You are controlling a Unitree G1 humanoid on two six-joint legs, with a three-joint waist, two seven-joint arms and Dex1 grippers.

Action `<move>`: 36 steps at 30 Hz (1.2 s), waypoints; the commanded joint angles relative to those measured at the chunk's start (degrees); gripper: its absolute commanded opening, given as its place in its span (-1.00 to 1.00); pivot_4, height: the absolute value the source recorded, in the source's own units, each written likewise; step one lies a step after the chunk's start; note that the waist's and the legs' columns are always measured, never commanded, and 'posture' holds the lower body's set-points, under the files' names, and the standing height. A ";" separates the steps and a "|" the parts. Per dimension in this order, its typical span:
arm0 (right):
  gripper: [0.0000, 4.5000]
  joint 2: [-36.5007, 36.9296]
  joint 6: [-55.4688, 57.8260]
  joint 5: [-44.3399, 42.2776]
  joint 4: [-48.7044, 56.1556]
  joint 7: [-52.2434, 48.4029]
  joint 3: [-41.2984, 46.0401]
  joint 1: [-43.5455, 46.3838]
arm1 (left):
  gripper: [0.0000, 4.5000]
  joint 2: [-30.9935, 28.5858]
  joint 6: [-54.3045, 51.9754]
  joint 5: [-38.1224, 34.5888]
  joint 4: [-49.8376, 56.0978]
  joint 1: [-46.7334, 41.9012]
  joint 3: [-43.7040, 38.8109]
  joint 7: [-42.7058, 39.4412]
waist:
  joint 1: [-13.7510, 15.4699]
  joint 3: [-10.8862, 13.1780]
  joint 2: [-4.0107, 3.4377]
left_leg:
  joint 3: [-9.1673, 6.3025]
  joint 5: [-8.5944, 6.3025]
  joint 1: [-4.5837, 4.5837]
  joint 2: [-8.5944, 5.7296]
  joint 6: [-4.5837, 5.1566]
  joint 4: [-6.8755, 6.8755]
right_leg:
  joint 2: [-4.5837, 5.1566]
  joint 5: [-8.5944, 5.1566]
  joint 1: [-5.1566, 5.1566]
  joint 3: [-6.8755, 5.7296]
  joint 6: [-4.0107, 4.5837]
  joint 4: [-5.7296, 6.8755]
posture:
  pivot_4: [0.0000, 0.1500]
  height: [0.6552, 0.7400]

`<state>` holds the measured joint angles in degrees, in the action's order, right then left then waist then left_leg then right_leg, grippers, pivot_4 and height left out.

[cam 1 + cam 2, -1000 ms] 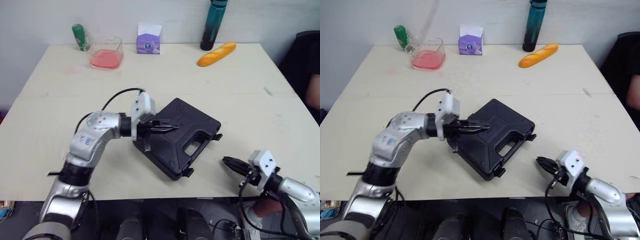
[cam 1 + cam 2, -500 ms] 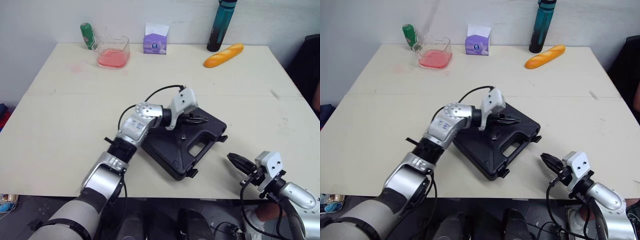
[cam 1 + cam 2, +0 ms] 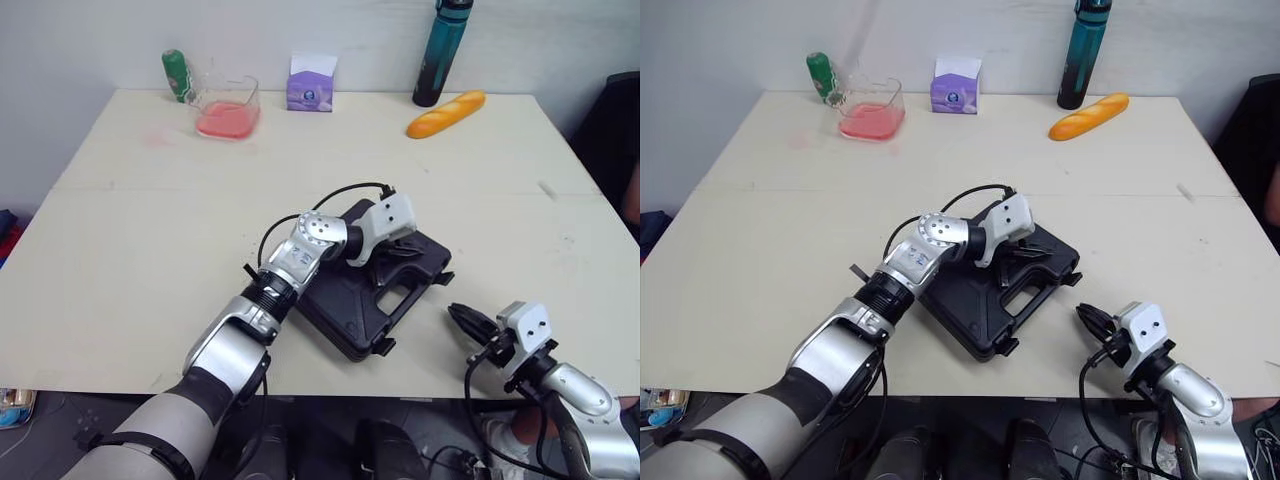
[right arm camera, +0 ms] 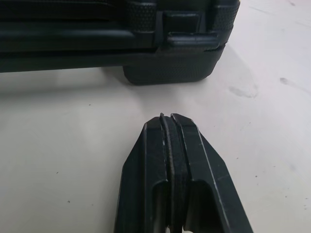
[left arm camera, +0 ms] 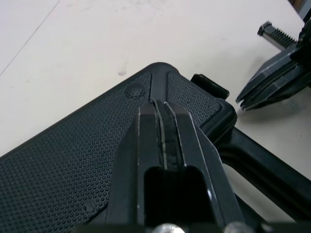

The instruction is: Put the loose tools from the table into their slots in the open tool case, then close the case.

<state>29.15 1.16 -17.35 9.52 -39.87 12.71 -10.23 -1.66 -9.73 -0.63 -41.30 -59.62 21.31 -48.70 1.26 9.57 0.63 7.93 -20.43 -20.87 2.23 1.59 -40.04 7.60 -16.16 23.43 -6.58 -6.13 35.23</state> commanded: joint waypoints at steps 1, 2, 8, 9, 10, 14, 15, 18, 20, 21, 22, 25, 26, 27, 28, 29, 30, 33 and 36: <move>-1.00 -0.33 -0.02 0.07 0.38 1.46 0.50 0.69 | -0.98 -0.13 -4.45 4.79 -6.41 5.22 4.17 -0.62 | 0.00 -0.34 0.06 | 0.00 -0.03 0.05 0.06 0.01 0.02 | 0.00 -0.01 -0.05 -0.01 0.01 -0.03 | 1.00 1.00; -1.00 -0.23 0.05 0.18 0.27 1.53 0.46 0.95 | -0.98 -0.04 -4.81 4.83 -6.30 5.36 4.00 -0.33 | 0.00 -0.42 0.10 | 0.01 -0.06 0.14 0.11 0.03 0.04 | -0.01 -0.01 -0.12 -0.02 0.02 -0.05 | 1.00 1.00; -1.00 0.36 0.90 0.42 -0.85 1.87 0.18 3.71 | -0.98 -0.97 -5.94 4.95 -5.36 6.11 3.68 -0.42 | -0.09 -0.86 0.11 | -0.02 -0.56 0.71 0.41 0.20 0.05 | -0.06 -0.12 -0.83 -0.28 0.20 -0.30 | 1.00 1.00; -1.00 0.47 0.98 0.53 -1.15 1.70 -0.06 4.38 | -0.98 -1.10 -6.00 4.90 -5.25 6.18 3.58 -0.39 | -0.09 -0.90 0.10 | -0.02 -0.56 0.72 0.43 0.17 0.05 | -0.06 -0.13 -0.83 -0.28 0.21 -0.30 | 1.00 1.00; -1.00 0.51 1.08 0.66 -1.46 1.58 -0.32 5.05 | -0.98 -1.19 -6.06 4.85 -5.19 6.20 3.49 -0.38 | -0.10 -0.94 0.07 | -0.02 -0.55 0.72 0.44 0.15 0.05 | -0.06 -0.13 -0.83 -0.28 0.22 -0.30 | 1.00 1.00; -1.00 0.36 1.39 1.14 -2.75 1.81 -1.19 7.73 | -0.98 -1.30 -6.31 4.79 -5.21 5.96 3.33 -0.41 | -0.13 -0.99 0.03 | -0.02 -0.55 0.73 0.46 0.13 0.05 | -0.07 -0.15 -0.83 -0.29 0.25 -0.29 | 1.00 1.00; -1.00 0.25 1.44 1.16 -3.05 1.68 -1.60 8.43 | -0.98 -1.37 -6.34 4.80 -5.24 5.94 3.33 -0.46 | -0.13 -0.99 0.02 | -0.02 -0.55 0.73 0.45 0.13 0.05 | -0.06 -0.15 -0.82 -0.29 0.25 -0.29 | 1.00 1.00; -1.00 -0.14 1.41 1.10 -3.73 1.00 -2.74 10.16 | -0.98 -1.48 -6.37 4.88 -5.29 6.00 3.42 -0.53 | -0.16 -1.00 0.01 | -0.02 -0.55 0.74 0.46 0.11 0.05 | -0.07 -0.15 -0.83 -0.29 0.25 -0.29 | 1.00 1.00; -1.00 -0.61 1.13 0.49 -3.65 0.77 -3.24 11.12 | -0.98 -1.59 -6.44 4.97 -5.15 6.18 3.51 -0.52 | -0.21 -1.01 0.01 | -0.02 -0.55 0.74 0.46 0.12 0.05 | -0.07 -0.15 -0.83 -0.30 0.25 -0.29 | 1.00 1.00; -1.00 -0.76 1.19 0.34 -3.48 0.85 -3.41 11.41 | -0.98 -1.67 -6.45 5.06 -5.13 6.27 3.59 -0.48 | -0.21 -1.01 0.00 | -0.02 -0.55 0.73 0.46 0.12 0.05 | -0.07 -0.15 -0.83 -0.30 0.25 -0.29 | 1.00 1.00; -1.00 -0.85 1.36 0.19 -3.35 0.79 -3.55 11.58 | -0.98 -1.71 -6.43 5.13 -5.15 6.33 3.64 -0.43 | -0.22 -1.01 0.00 | -0.02 -0.55 0.73 0.46 0.12 0.05 | -0.06 -0.15 -0.83 -0.30 0.25 -0.29 | 1.00 1.00; -1.00 -0.80 1.78 0.06 -3.20 0.40 -3.94 11.79 | -0.98 -1.75 -6.39 5.23 -5.24 6.36 3.72 -0.29 | -0.41 -1.03 -0.01 | 0.01 -0.56 0.78 0.47 0.11 0.04 | -0.07 -0.15 -0.78 -0.27 0.25 -0.29 | 1.00 1.00; -1.00 -0.86 1.66 0.13 -3.14 0.36 -4.07 12.06 | -0.98 -1.78 -6.44 5.33 -5.28 6.34 3.82 -0.26 | -0.44 -1.05 -0.03 | 0.08 -0.58 0.79 0.50 0.07 0.04 | -0.07 -0.15 -0.78 -0.21 0.25 -0.28 | 1.00 1.00; -1.00 -1.00 1.72 0.09 -3.06 0.44 -4.10 12.35 | -0.98 -1.82 -6.52 5.50 -5.30 6.32 4.02 -0.29 | -0.48 -1.05 -0.03 | 0.06 -0.58 0.78 0.50 0.07 0.04 | -0.05 -0.15 -0.80 -0.20 0.25 -0.28 | 1.00 1.00; -1.00 -1.10 1.79 0.06 -3.00 0.50 -4.11 12.55 | -0.98 -1.86 -6.58 5.63 -5.31 6.30 4.16 -0.31 | -0.54 -1.05 -0.03 | 0.05 -0.59 0.78 0.50 0.08 0.04 | -0.04 -0.15 -0.80 -0.21 0.25 -0.28 | 1.00 1.00; -1.00 -1.15 1.76 0.09 -2.96 0.48 -4.13 12.64 | -0.98 -1.88 -6.58 5.75 -5.31 6.30 4.29 -0.28 | -0.59 -1.05 -0.03 | 0.05 -0.59 0.78 0.50 0.08 0.04 | -0.04 -0.15 -0.80 -0.21 0.25 -0.28 | 1.00 1.00; -1.00 -1.12 1.87 0.09 -2.93 0.39 -4.18 12.75 | -0.98 -1.88 -6.58 5.93 -5.34 6.35 4.49 -0.23 | -0.63 -1.05 -0.03 | 0.04 -0.59 0.77 0.50 0.09 0.04 | -0.03 -0.15 -0.81 -0.22 0.25 -0.28 | 1.00 1.00; -1.00 -0.88 2.06 0.09 -2.85 -0.19 -4.52 13.16 | -0.98 -1.94 -6.59 6.49 -5.34 6.58 5.14 -0.33 | -0.85 -1.05 -0.03 | 0.03 -0.60 0.77 0.50 0.09 0.04 | 0.00 -0.15 -0.82 -0.23 0.25 -0.29 | 1.00 1.00; -1.00 -0.63 2.22 0.03 -2.63 -0.51 -4.65 13.52 | -0.98 -2.11 -6.72 7.18 -5.06 6.95 5.71 -0.61 | -1.22 -1.05 -0.03 | 0.00 -0.61 0.77 0.51 0.10 0.05 | 0.04 -0.15 -0.83 -0.24 0.25 -0.30 | 1.00 1.00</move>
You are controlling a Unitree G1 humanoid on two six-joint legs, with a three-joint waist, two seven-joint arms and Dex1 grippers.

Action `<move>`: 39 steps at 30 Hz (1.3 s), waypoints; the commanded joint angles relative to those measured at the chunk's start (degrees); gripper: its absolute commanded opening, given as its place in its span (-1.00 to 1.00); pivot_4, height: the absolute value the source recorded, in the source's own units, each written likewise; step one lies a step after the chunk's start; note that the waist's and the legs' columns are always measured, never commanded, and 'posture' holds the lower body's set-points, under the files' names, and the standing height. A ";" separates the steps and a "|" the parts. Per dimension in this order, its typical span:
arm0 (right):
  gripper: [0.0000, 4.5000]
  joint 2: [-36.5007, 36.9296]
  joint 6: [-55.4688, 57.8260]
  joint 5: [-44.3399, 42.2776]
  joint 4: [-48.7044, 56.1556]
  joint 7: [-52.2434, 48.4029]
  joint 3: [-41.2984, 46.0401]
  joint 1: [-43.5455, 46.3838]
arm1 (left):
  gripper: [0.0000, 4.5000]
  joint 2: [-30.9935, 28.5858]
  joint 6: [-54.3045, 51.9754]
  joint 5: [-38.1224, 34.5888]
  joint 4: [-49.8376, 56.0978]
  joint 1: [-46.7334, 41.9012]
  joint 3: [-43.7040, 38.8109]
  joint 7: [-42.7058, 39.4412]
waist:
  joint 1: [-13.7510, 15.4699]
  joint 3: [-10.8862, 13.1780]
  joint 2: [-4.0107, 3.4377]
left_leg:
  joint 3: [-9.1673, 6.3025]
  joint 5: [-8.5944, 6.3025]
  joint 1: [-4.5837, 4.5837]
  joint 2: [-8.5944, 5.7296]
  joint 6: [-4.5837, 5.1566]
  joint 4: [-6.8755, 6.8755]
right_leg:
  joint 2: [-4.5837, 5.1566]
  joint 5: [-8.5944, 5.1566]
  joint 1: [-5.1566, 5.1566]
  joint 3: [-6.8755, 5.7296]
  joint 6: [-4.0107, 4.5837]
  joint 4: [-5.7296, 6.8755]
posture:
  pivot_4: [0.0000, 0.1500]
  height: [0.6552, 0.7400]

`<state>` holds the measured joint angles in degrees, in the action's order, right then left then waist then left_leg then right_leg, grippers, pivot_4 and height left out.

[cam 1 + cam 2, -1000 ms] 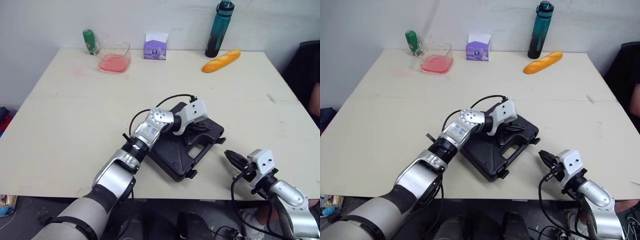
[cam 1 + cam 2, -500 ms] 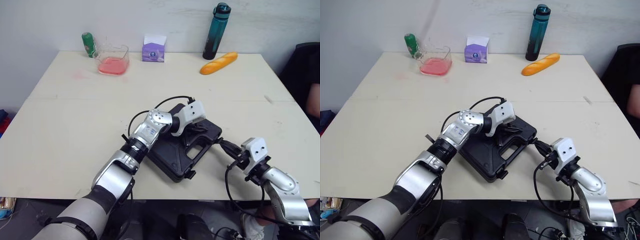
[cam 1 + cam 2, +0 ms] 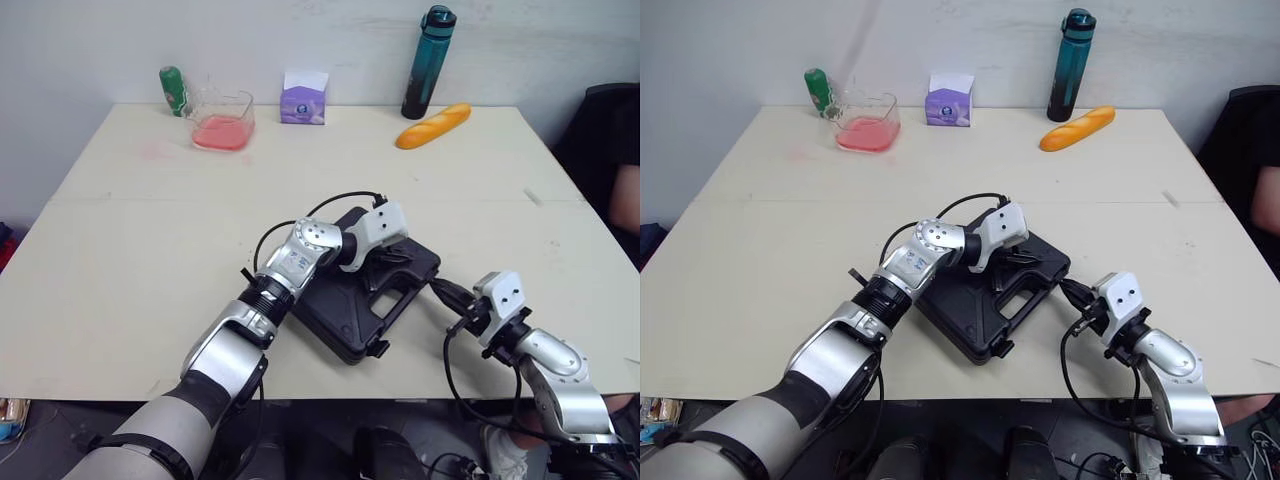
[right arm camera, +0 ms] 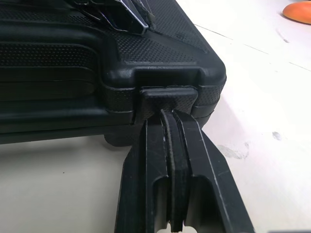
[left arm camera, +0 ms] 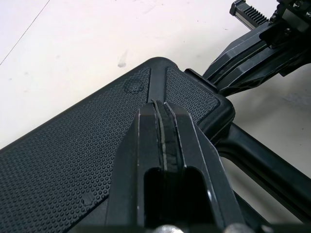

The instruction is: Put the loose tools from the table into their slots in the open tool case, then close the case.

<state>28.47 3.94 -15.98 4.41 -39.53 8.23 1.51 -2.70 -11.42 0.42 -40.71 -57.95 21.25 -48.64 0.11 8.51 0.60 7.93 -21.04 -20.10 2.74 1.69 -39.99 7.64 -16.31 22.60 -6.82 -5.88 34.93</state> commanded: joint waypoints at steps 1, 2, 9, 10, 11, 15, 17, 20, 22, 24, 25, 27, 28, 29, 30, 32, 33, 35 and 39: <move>-1.00 0.26 -0.37 -1.38 2.59 -1.07 -0.26 2.11 | -0.98 -1.13 -5.18 6.29 -5.47 5.48 5.93 -0.78 | -0.12 0.00 0.00 | -0.01 0.00 0.00 0.00 0.00 0.00 | 0.01 0.00 0.00 0.00 0.00 0.00 | 1.00 1.00; -1.00 0.40 -0.23 -1.41 2.65 -1.26 -0.32 2.36 | -0.98 -1.17 -5.30 6.40 -5.34 5.62 6.03 -0.86 | -0.14 0.00 0.00 | -0.02 0.00 0.00 0.01 -0.01 0.01 | 0.02 0.00 0.00 0.00 0.00 -0.01 | 1.00 1.00; -1.00 1.56 1.08 -0.62 2.19 -2.89 -1.39 5.22 | -0.98 -1.65 -6.19 7.44 -4.23 6.56 6.34 -1.34 | -0.44 0.00 0.00 | -0.01 -0.04 0.00 0.09 -0.05 0.03 | 0.02 0.00 0.00 0.00 0.01 -0.06 | 1.00 1.00; -1.00 1.69 1.48 -0.44 1.85 -2.80 -1.38 5.69 | -0.98 -1.71 -6.34 7.50 -4.03 6.69 6.31 -1.39 | -0.49 -0.01 0.01 | -0.01 -0.04 0.00 0.10 -0.05 0.03 | 0.02 0.00 0.01 0.00 0.01 -0.06 | 1.00 1.00; -1.00 1.87 1.62 -0.18 1.65 -2.77 -1.39 5.93 | -0.98 -1.75 -6.45 7.53 -3.88 6.76 6.28 -1.44 | -0.55 -0.03 0.03 | -0.01 -0.05 0.01 0.13 -0.06 0.03 | 0.03 -0.01 0.01 0.01 0.02 -0.06 | 1.00 1.00; -1.00 2.06 2.00 -0.02 0.62 -3.17 -1.43 6.94 | -0.98 -1.87 -6.77 7.52 -3.57 6.89 6.20 -1.53 | -0.86 -0.03 0.04 | -0.01 -0.07 0.01 0.19 -0.10 0.04 | 0.03 -0.02 0.01 0.01 0.04 -0.07 | 1.00 1.00; -1.00 2.19 2.07 0.07 0.12 -3.68 -1.67 7.28 | -0.98 -1.96 -6.86 7.53 -3.50 6.94 6.18 -1.50 | -1.01 -0.04 0.05 | -0.01 -0.07 0.01 0.19 -0.11 0.05 | 0.04 -0.02 0.01 0.01 0.05 -0.08 | 1.00 1.00; -1.00 2.24 2.44 0.16 -0.38 -4.05 -1.76 7.51 | -0.98 -2.09 -7.02 7.51 -3.26 7.02 6.13 -1.43 | -1.33 -0.05 0.06 | -0.03 -0.09 0.01 0.21 -0.14 0.06 | 0.04 -0.03 0.00 0.03 0.06 -0.09 | 1.00 1.00; -1.00 2.20 2.76 -0.06 -0.57 -4.28 -1.75 7.55 | -0.98 -2.22 -7.02 7.52 -3.16 7.02 6.06 -1.33 | -1.54 -0.05 0.06 | -0.05 -0.10 0.01 0.22 -0.16 0.07 | 0.05 -0.04 0.00 0.06 0.07 -0.09 | 1.00 1.00; -1.00 2.17 2.80 -0.14 -0.64 -4.39 -1.64 7.54 | -0.98 -2.40 -6.98 7.48 -3.00 6.99 5.94 -1.28 | -1.57 -0.05 0.06 | -0.06 -0.11 0.01 0.23 -0.18 0.08 | 0.05 -0.05 0.00 0.12 0.09 -0.10 | 1.00 1.00; -1.00 2.19 2.64 -0.12 -0.67 -4.45 -1.52 7.50 | -0.98 -2.55 -6.91 7.41 -2.72 6.99 5.84 -1.32 | -1.59 -0.05 0.06 | -0.06 -0.10 0.01 0.23 -0.20 0.09 | 0.05 -0.05 0.00 0.14 0.09 -0.11 | 1.00 1.00; -1.00 2.21 2.55 -0.10 -0.65 -4.45 -1.29 7.40 | -0.98 -2.70 -6.47 7.28 -2.26 6.99 5.57 -1.13 | -1.62 -0.05 0.06 | -0.07 -0.10 0.00 0.23 -0.22 0.10 | 0.05 -0.05 0.00 0.17 0.09 -0.13 | 1.00 1.00; -1.00 2.33 2.32 0.01 -0.54 -4.43 -1.13 7.26 | -0.98 -2.77 -5.87 6.94 -1.70 6.94 5.19 -1.15 | -1.63 -0.05 0.06 | -0.07 -0.10 0.00 0.23 -0.22 0.11 | 0.05 -0.05 0.00 0.17 0.09 -0.13 | 1.00 1.00; -1.00 2.41 2.18 0.09 -0.47 -4.42 -1.03 7.17 | -0.98 -2.81 -5.47 6.70 -1.33 6.91 4.92 -1.17 | -1.65 -0.05 0.05 | -0.06 -0.10 0.01 0.23 -0.22 0.12 | 0.05 -0.05 0.00 0.17 0.09 -0.14 | 1.00 1.00; -1.00 2.95 2.03 0.11 -0.03 -4.49 -0.46 6.56 | -0.98 -2.78 -4.13 5.53 0.09 6.57 3.50 -0.91 | -1.65 -0.05 0.05 | -0.07 -0.11 0.01 0.23 -0.23 0.14 | 0.05 -0.05 0.00 0.18 0.09 -0.16 | 1.00 1.00; -1.00 3.97 1.93 -0.15 0.84 -4.88 0.68 5.33 | -0.98 -2.88 -0.59 3.21 3.40 6.18 0.84 -0.97 | -1.61 0.00 -0.03 | -0.06 -0.10 0.00 0.23 -0.24 0.19 | 0.05 -0.05 0.02 0.19 0.09 -0.18 | 1.00 1.00; -1.00 4.68 1.95 -0.53 1.42 -5.37 1.43 4.45 | -0.98 -3.22 1.03 1.71 6.13 6.17 -0.55 -1.83 | -1.56 0.07 -0.12 | -0.06 -0.10 -0.02 0.23 -0.25 0.23 | 0.06 -0.05 0.05 0.22 0.09 -0.22 | 1.00 1.00; -1.00 5.71 2.14 -1.44 2.38 -6.22 2.53 2.95 | -0.98 -3.89 3.11 -0.08 10.47 6.44 -2.51 -2.82 | -1.45 0.20 -0.29 | -0.06 -0.01 -0.12 0.20 -0.40 0.32 | 0.07 -0.05 0.16 0.33 0.09 -0.25 | 1.00 1.00; -1.00 7.44 2.16 -3.44 4.10 -8.00 4.72 -0.46 | -0.98 -5.18 4.63 -5.87 20.16 7.32 -6.87 -5.51 | -1.34 0.84 -0.46 | 0.10 0.06 -0.22 0.11 -0.41 0.44 | -0.06 -0.04 0.36 0.19 0.07 -0.26 | 1.00 1.00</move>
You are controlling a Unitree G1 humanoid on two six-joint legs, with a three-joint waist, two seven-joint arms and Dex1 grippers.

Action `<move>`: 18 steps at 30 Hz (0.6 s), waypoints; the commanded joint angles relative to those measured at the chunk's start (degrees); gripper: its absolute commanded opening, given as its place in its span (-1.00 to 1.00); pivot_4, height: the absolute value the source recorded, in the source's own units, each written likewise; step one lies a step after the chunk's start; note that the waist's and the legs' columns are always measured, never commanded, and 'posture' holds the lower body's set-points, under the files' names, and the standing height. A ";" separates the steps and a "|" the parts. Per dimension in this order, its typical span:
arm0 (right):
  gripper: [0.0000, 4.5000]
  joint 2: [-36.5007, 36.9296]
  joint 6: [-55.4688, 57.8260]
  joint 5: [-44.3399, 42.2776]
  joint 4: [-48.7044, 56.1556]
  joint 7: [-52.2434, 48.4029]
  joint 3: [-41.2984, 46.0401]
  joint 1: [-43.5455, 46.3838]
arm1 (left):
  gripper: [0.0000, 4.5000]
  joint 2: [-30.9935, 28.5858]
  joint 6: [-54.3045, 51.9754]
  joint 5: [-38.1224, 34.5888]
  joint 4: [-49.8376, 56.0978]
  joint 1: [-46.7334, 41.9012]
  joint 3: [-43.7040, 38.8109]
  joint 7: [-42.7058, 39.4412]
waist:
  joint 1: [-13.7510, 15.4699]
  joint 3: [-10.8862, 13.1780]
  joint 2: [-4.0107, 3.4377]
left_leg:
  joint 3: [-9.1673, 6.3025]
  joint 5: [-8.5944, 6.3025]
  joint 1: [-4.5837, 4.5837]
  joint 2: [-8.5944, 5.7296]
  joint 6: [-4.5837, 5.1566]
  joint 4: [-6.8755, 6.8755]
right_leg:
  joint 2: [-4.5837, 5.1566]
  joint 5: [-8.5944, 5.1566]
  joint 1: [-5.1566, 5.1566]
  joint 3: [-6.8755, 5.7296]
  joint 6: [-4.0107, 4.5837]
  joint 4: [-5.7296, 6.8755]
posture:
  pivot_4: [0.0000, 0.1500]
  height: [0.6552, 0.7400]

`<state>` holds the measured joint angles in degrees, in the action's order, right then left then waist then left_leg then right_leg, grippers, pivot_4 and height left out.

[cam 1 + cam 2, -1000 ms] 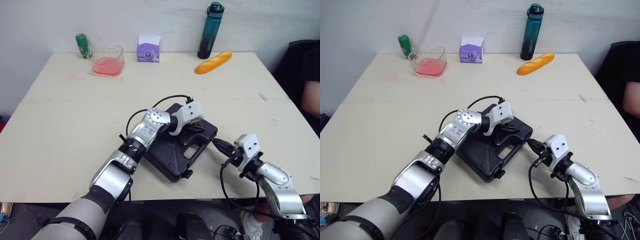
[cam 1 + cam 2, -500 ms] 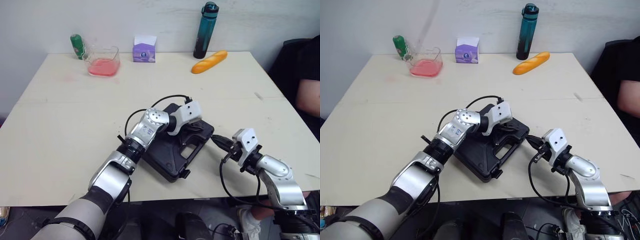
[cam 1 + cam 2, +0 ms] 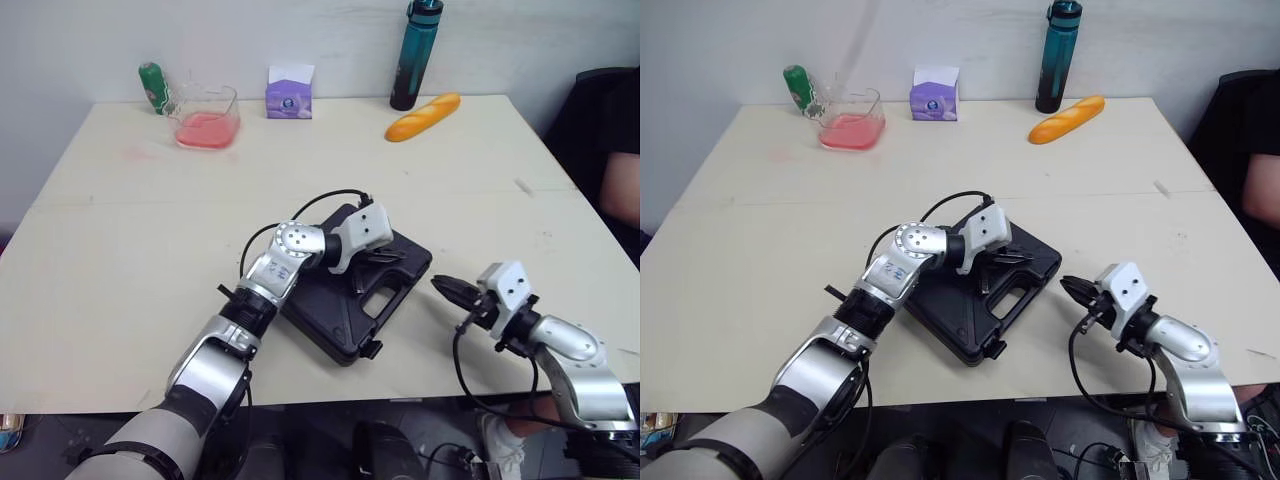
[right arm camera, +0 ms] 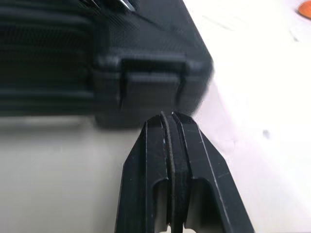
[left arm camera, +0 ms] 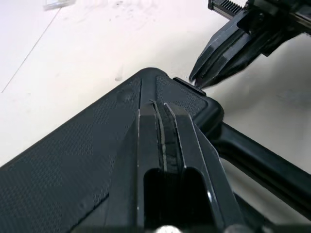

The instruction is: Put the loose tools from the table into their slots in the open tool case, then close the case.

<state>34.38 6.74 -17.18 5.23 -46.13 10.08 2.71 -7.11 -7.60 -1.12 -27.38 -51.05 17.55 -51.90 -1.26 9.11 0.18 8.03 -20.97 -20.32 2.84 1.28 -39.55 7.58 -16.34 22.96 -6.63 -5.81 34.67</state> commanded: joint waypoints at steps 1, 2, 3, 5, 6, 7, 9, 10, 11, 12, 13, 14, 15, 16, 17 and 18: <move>-1.00 2.05 -0.86 -2.79 3.68 -2.10 3.57 -2.89 | -0.98 -1.99 0.47 -6.65 11.11 1.03 -3.99 -4.61 | 0.08 0.55 -0.02 | 0.05 0.07 -0.03 -0.05 0.05 0.01 | -0.02 0.01 0.07 -0.04 -0.02 0.04 | 1.00 1.00; -1.00 2.28 -0.98 -3.74 4.10 -2.96 4.18 -3.96 | -0.98 -3.30 0.84 -7.81 14.52 1.67 -4.40 -6.17 | 0.08 0.70 0.01 | 0.11 0.15 -0.11 -0.12 0.08 0.01 | -0.06 0.03 0.20 -0.06 -0.05 0.09 | 1.00 1.00; -1.00 2.34 -1.04 -4.35 4.45 -3.43 4.46 -4.63 | -0.98 -4.28 1.03 -8.39 16.70 2.23 -4.50 -7.17 | 0.12 0.79 0.00 | 0.22 0.21 -0.36 -0.17 0.12 0.01 | -0.05 0.06 0.53 0.02 -0.11 0.20 | 1.00 1.00; -1.00 2.56 -1.40 -5.33 5.13 -4.97 4.53 -6.16 | -0.98 -6.42 -0.40 -9.63 21.62 3.85 -4.25 -8.79 | 0.20 0.81 -0.03 | 0.24 0.30 -0.65 -0.20 0.13 -0.04 | -0.12 0.11 0.73 0.00 -0.19 0.39 | 1.00 1.00; -1.00 2.46 -1.60 -5.61 5.47 -5.43 4.51 -6.88 | -0.98 -7.38 -1.45 -10.50 24.05 4.81 -4.23 -9.39 | 0.33 0.82 -0.04 | 0.24 0.31 -0.70 -0.23 0.15 -0.05 | -0.12 0.12 0.76 -0.01 -0.21 0.38 | 1.00 1.00; -1.00 2.32 -2.27 -5.71 5.84 -6.05 4.40 -7.76 | -0.98 -8.63 -2.29 -11.72 27.03 5.97 -4.29 -10.37 | 0.48 0.82 -0.04 | 0.24 0.31 -0.70 -0.24 0.17 -0.07 | -0.13 0.13 0.75 -0.01 -0.23 0.35 | 1.00 1.00; -1.00 2.71 -4.21 -4.83 6.56 -7.84 3.52 -9.81 | -0.98 -10.77 -4.81 -14.49 32.56 8.35 -4.85 -11.64 | 0.95 0.83 -0.04 | 0.24 0.31 -0.74 -0.26 0.21 -0.12 | -0.13 0.17 0.74 0.01 -0.30 0.32 | 1.00 1.00; -1.00 2.84 -5.09 -4.44 6.71 -8.47 3.22 -10.46 | -0.98 -11.42 -5.86 -15.59 34.37 9.17 -5.09 -11.94 | 1.11 0.84 -0.04 | 0.23 0.31 -0.73 -0.25 0.22 -0.15 | -0.14 0.17 0.73 0.01 -0.31 0.31 | 1.00 1.00; -1.00 2.44 -6.09 -4.30 6.91 -8.63 3.09 -11.03 | -0.98 -12.46 -7.58 -16.96 36.70 10.42 -5.32 -12.30 | 1.21 0.86 -0.04 | 0.23 0.30 -0.75 -0.25 0.24 -0.21 | -0.14 0.18 0.74 0.03 -0.32 0.28 | 1.00 1.00; -1.00 2.17 -5.95 -4.68 7.26 -8.92 2.71 -11.77 | -0.98 -13.85 -9.34 -18.01 39.20 12.08 -5.44 -12.56 | 1.35 0.89 -0.03 | 0.22 0.29 -0.76 -0.25 0.25 -0.27 | -0.14 0.18 0.74 0.05 -0.33 0.22 | 1.00 1.00; -1.00 1.67 -6.40 -4.74 7.64 -9.04 2.13 -12.64 | -0.98 -15.67 -10.80 -18.39 41.59 14.00 -5.19 -12.90 | 1.33 0.91 -0.03 | 0.19 0.29 -0.77 -0.25 0.26 -0.34 | -0.12 0.18 0.73 0.04 -0.33 0.18 | 1.00 1.00; -1.00 1.26 -6.61 -5.02 8.24 -9.51 1.29 -13.64 | -0.98 -17.14 -11.92 -18.23 43.42 16.14 -4.93 -12.55 | 1.33 0.91 -0.04 | 0.19 0.29 -0.77 -0.24 0.27 -0.38 | -0.11 0.19 0.72 0.07 -0.34 0.20 | 1.00 1.00; -1.00 1.09 -6.76 -5.21 8.64 -9.81 0.70 -14.29 | -0.98 -18.08 -12.60 -18.08 44.51 17.46 -4.70 -12.09 | 1.31 0.91 -0.03 | 0.18 0.29 -0.73 -0.25 0.27 -0.38 | -0.10 0.19 0.70 0.10 -0.34 0.23 | 1.00 1.00; -1.00 1.04 -6.59 -5.57 9.14 -10.31 0.07 -14.92 | -0.98 -18.63 -13.52 -17.42 45.20 18.81 -4.53 -10.75 | 1.31 0.91 -0.04 | 0.17 0.29 -0.71 -0.23 0.27 -0.38 | -0.11 0.19 0.69 0.10 -0.34 0.24 | 1.00 1.00; -1.00 0.94 -6.67 -5.65 9.54 -10.59 -0.38 -15.50 | -0.98 -19.03 -13.82 -17.04 45.89 20.02 -4.33 -9.96 | 1.33 0.91 -0.04 | 0.17 0.29 -0.72 -0.24 0.26 -0.39 | -0.10 0.19 0.69 0.10 -0.33 0.26 | 1.00 1.00; -1.00 0.91 -6.79 -5.66 9.77 -10.69 -0.64 -15.86 | -0.98 -19.32 -14.04 -16.88 46.42 20.75 -4.18 -9.46 | 1.37 0.92 -0.04 | 0.16 0.29 -0.71 -0.24 0.26 -0.39 | -0.08 0.19 0.69 0.11 -0.33 0.28 | 1.00 1.00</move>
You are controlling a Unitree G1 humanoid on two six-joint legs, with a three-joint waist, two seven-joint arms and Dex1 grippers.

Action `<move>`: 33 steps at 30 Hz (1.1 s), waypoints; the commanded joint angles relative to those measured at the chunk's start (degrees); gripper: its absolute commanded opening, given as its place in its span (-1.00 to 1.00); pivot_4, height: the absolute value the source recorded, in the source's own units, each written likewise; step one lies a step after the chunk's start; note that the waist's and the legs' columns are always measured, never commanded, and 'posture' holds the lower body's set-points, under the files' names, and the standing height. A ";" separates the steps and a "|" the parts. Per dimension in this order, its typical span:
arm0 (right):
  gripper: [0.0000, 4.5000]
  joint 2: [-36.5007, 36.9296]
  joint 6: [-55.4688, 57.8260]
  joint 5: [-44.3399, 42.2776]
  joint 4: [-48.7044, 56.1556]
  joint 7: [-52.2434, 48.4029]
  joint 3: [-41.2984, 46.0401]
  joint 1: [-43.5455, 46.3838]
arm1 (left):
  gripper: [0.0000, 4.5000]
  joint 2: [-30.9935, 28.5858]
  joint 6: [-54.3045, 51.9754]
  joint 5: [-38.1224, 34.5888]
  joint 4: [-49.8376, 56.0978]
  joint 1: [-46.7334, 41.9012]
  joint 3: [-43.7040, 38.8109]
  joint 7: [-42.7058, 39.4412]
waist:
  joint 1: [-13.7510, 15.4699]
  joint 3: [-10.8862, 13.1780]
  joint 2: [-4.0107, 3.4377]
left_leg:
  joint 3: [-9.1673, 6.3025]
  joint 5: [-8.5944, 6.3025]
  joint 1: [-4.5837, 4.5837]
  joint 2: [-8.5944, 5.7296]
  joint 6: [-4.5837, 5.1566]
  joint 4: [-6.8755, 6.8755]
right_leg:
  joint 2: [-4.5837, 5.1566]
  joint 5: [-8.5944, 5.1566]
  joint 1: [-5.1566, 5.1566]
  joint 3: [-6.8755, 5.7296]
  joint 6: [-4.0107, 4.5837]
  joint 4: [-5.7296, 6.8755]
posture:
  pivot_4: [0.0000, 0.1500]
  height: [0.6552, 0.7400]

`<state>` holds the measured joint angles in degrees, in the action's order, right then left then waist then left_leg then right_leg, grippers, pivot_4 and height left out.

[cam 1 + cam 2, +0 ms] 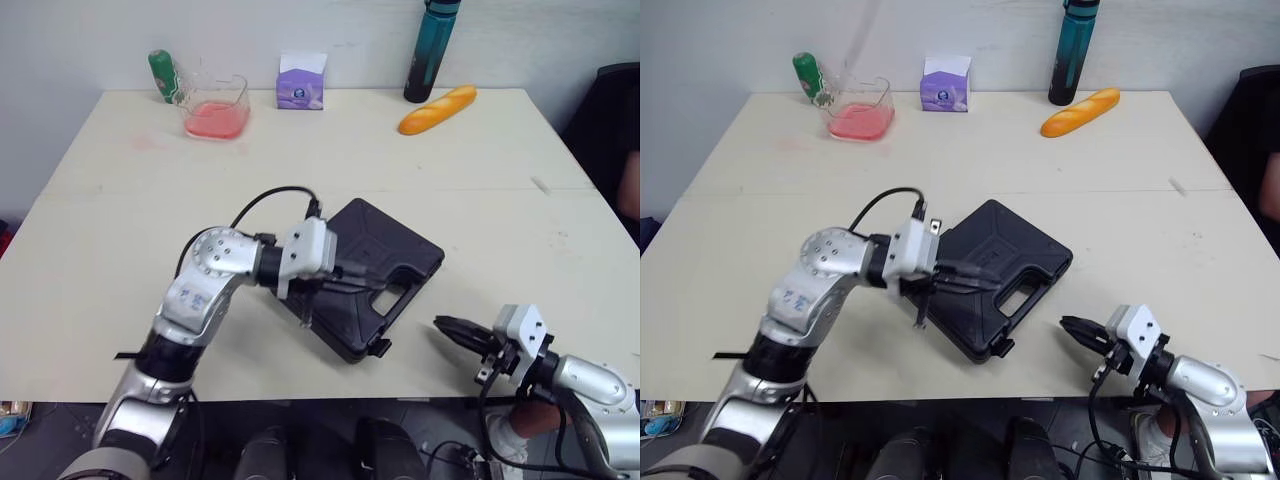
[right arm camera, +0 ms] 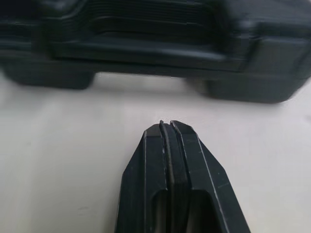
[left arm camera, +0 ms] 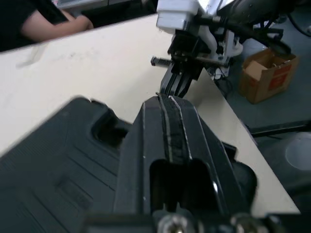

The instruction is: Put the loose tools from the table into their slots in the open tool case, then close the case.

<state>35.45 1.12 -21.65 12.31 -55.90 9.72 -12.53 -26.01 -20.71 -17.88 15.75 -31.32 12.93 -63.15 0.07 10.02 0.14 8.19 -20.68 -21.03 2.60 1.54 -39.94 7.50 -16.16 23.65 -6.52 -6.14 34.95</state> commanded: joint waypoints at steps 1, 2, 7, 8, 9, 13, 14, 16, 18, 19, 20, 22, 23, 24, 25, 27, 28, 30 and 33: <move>-1.00 -0.13 -0.94 -1.41 2.98 -1.32 -0.88 -1.03 | -0.98 -1.02 -0.47 0.85 3.52 2.25 0.89 2.19 | 0.06 0.02 0.00 | -0.01 0.00 -0.02 0.00 0.00 -0.03 | 0.01 0.00 0.01 0.00 0.00 0.02 | 1.00 1.00; -1.00 -0.06 -0.98 -1.35 3.03 -1.77 -1.48 -1.37 | -0.98 -1.41 -0.02 1.30 3.71 3.15 1.24 2.28 | 0.03 0.02 0.00 | -0.01 0.00 -0.04 -0.02 0.01 -0.04 | 0.02 0.01 0.01 0.00 0.00 0.02 | 1.00 1.00; -1.00 0.01 -2.54 0.12 1.98 -3.46 -4.04 -2.21 | -0.98 -1.58 -0.53 3.11 3.81 4.93 2.95 4.95 | 0.11 0.03 -0.01 | -0.03 -0.02 -0.04 0.00 0.01 -0.03 | 0.02 -0.01 0.02 -0.02 0.03 0.00 | 1.00 1.00; -1.00 -0.13 -2.62 0.28 1.75 -3.40 -4.45 -2.12 | -0.98 -1.78 -0.53 3.75 3.71 5.42 3.69 5.12 | 0.09 0.03 0.00 | -0.02 -0.02 -0.04 -0.01 0.01 -0.03 | 0.02 -0.01 0.02 -0.02 0.03 0.00 | 1.00 1.00; -1.00 -0.22 -2.69 0.44 1.59 -3.37 -4.83 -2.02 | -0.98 -1.99 -1.00 4.38 3.61 5.85 4.24 5.56 | 0.07 0.03 -0.01 | -0.02 -0.02 -0.03 -0.01 0.01 -0.03 | 0.03 -0.01 0.01 -0.01 0.03 0.00 | 1.00 1.00; -1.00 -0.40 -2.74 1.03 1.47 -3.11 -6.40 -1.44 | -0.98 -2.53 -0.59 5.98 2.61 7.77 5.81 6.20 | 0.07 0.03 -0.01 | -0.02 -0.02 -0.03 0.01 0.01 -0.03 | 0.02 -0.02 0.03 -0.02 0.04 0.02 | 1.00 1.00; -1.00 -0.43 -2.77 1.41 1.37 -3.13 -6.97 -1.16 | -0.98 -2.67 0.19 6.26 1.94 8.19 6.14 5.98 | 0.07 0.02 -0.01 | -0.02 -0.02 -0.02 0.02 0.01 -0.03 | 0.02 -0.02 0.02 -0.02 0.05 0.02 | 1.00 1.00; -1.00 -0.57 -2.79 1.84 1.20 -3.02 -7.91 -0.58 | -0.98 -3.41 -1.01 6.57 0.86 8.70 7.03 5.59 | 0.05 0.02 -0.01 | -0.02 -0.02 0.00 0.01 0.00 -0.03 | 0.03 -0.02 0.02 -0.01 0.05 0.04 | 1.00 1.00; -1.00 -0.99 -2.92 2.28 0.97 -2.83 -9.11 0.37 | -0.98 -5.66 -0.38 9.98 -1.12 9.42 9.59 5.00 | 0.04 0.02 0.00 | -0.02 -0.02 0.01 0.02 0.00 -0.03 | 0.03 -0.03 0.02 -0.02 0.06 0.04 | 1.00 1.00; -1.00 -1.20 -2.90 2.46 0.86 -2.64 -9.55 0.81 | -0.98 -6.46 -0.64 11.02 -1.79 9.74 10.52 5.06 | 0.03 0.00 -0.02 | -0.02 -0.02 0.04 0.02 -0.01 -0.03 | 0.03 -0.03 0.01 -0.02 0.07 0.04 | 1.00 1.00; -1.00 -1.30 -2.91 2.55 0.77 -2.47 -9.82 1.07 | -0.98 -6.95 -0.81 11.48 -2.15 9.90 11.07 5.20 | 0.03 -0.02 -0.03 | -0.02 -0.03 0.09 0.02 -0.01 -0.02 | 0.03 -0.04 -0.04 -0.01 0.08 0.04 | 1.00 1.00; -1.00 -1.92 -2.87 2.78 0.50 -2.01 -10.72 2.10 | -0.98 -7.20 -1.91 12.37 -3.44 10.88 11.66 6.82 | 0.03 -0.06 -0.04 | -0.01 -0.06 0.23 0.03 -0.04 -0.01 | 0.04 -0.05 -0.15 -0.01 0.11 0.03 | 1.00 1.00; -1.00 -2.18 -2.80 2.87 0.42 -1.84 -11.03 2.46 | -0.98 -7.33 -2.25 12.62 -3.91 11.21 11.87 7.29 | 0.02 -0.11 -0.03 | 0.01 -0.10 0.39 0.05 -0.05 0.01 | 0.05 -0.07 -0.28 0.01 0.15 0.04 | 1.00 1.00; -1.00 -2.41 -2.84 2.71 0.37 -1.80 -11.18 2.73 | -0.98 -7.38 -2.86 12.87 -4.36 11.51 12.01 7.96 | 0.01 -0.15 -0.03 | 0.03 -0.14 0.51 0.08 -0.05 0.03 | 0.05 -0.09 -0.37 0.02 0.17 0.03 | 1.00 1.00; -1.00 -2.46 -2.93 2.52 0.32 -1.81 -11.20 2.80 | -0.98 -7.43 -3.27 12.93 -4.50 11.63 12.15 8.41 | 0.04 -0.18 -0.06 | 0.03 -0.24 0.64 0.11 -0.04 0.04 | 0.08 -0.10 -0.50 0.04 0.19 0.03 | 1.00 1.00; -1.00 -2.29 -3.35 2.26 0.21 -2.14 -11.31 2.82 | -0.98 -7.55 -3.10 12.73 -4.20 11.61 12.35 8.83 | 0.08 -0.33 -0.16 | -0.01 -0.39 0.87 0.16 0.01 0.07 | 0.18 -0.13 -0.79 0.13 0.23 -0.07 | 1.00 1.00; -1.00 -2.19 -3.48 2.17 0.14 -2.26 -11.32 2.81 | -0.98 -7.61 -3.28 12.49 -3.94 11.58 12.38 8.99 | 0.08 -0.40 -0.17 | -0.04 -0.41 0.91 0.18 -0.01 0.08 | 0.20 -0.13 -0.88 0.23 0.24 -0.11 | 1.00 1.00; -1.00 -2.11 -3.82 2.02 -0.06 -2.59 -11.31 2.90 | -0.98 -7.76 -3.35 12.30 -3.67 11.62 12.54 9.16 | 0.07 -0.53 -0.20 | -0.09 -0.43 0.93 0.21 -0.06 0.08 | 0.26 -0.13 -0.94 0.35 0.24 -0.17 | 1.00 1.00; -1.00 -2.45 -4.01 1.72 -0.18 -2.81 -11.45 3.56 | -0.98 -7.91 -3.36 12.19 -3.70 11.63 12.70 9.23 | 0.05 -0.64 -0.28 | -0.10 -0.45 0.94 0.21 -0.09 0.08 | 0.29 -0.13 -0.95 0.38 0.25 -0.18 | 1.00 1.00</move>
<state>33.15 -1.40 -19.03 11.23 -58.34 -2.01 -9.63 -31.45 -19.57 -10.82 17.36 -23.14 21.35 -54.08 0.12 9.39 -0.14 8.09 -21.13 -20.10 2.81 1.45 -39.86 7.79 -16.29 22.69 -6.14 -5.89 34.76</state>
